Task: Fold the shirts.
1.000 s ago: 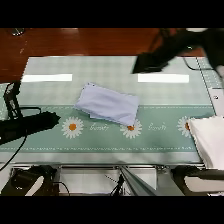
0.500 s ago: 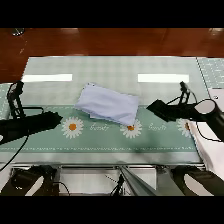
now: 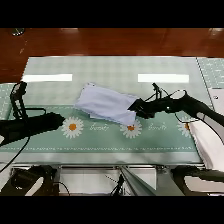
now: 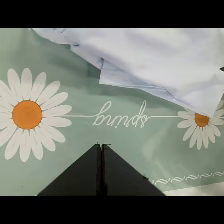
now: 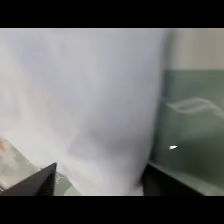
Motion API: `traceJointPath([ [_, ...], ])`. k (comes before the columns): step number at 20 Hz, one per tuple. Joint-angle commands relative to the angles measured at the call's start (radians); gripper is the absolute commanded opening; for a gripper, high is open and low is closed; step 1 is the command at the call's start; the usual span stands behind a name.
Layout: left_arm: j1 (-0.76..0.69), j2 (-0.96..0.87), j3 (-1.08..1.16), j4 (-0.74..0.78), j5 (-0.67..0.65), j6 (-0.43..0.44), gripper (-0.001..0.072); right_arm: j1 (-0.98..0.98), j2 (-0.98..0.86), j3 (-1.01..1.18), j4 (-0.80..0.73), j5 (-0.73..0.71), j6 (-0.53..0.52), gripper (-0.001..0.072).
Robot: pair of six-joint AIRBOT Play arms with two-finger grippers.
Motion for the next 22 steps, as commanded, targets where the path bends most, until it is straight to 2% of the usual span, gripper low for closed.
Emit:
traceJointPath([
  [1,-0.002,0.0,0.0,-0.006,0.007,0.002,0.0024,0.055,-0.097,0.116,0.011,0.04,-0.027,0.0158],
  [2,-0.002,-0.001,0.0,-0.006,0.007,0.002,0.0024,0.064,-0.101,0.151,0.01,0.059,-0.068,0.0024],
  [4,-0.002,-0.001,0.0,-0.006,0.006,0.002,0.0024,0.063,-0.101,0.253,-0.035,0.129,-0.076,0.0023],
  [6,-0.002,-0.001,0.0,-0.005,0.007,0.002,0.0024,0.063,-0.085,0.407,-0.166,0.226,-0.011,0.0023],
  [8,-0.001,0.0,0.0,-0.006,0.038,0.0,0.0024,0.06,-0.068,0.584,-0.206,0.346,0.015,0.0024],
  [10,-0.001,-0.001,0.0,-0.04,0.062,-0.002,0.0024,0.047,-0.067,0.786,-0.271,0.451,0.087,0.0024],
  [13,-0.002,-0.001,0.0,-0.062,0.075,-0.001,0.0024,0.013,-0.067,1.072,-0.46,0.587,0.202,0.0024],
  [15,-0.002,-0.001,0.0,-0.062,0.075,-0.002,0.0024,-0.05,-0.064,1.203,-0.493,0.679,0.237,0.0023],
  [18,-0.001,-0.003,0.0,-0.062,0.135,-0.002,0.0024,-0.185,-0.02,1.229,-0.491,0.765,0.27,0.0024],
  [22,-0.001,-0.005,0.0,-0.062,0.163,-0.002,0.0024,-0.413,0.032,1.229,-0.499,0.952,0.293,0.0024],
])
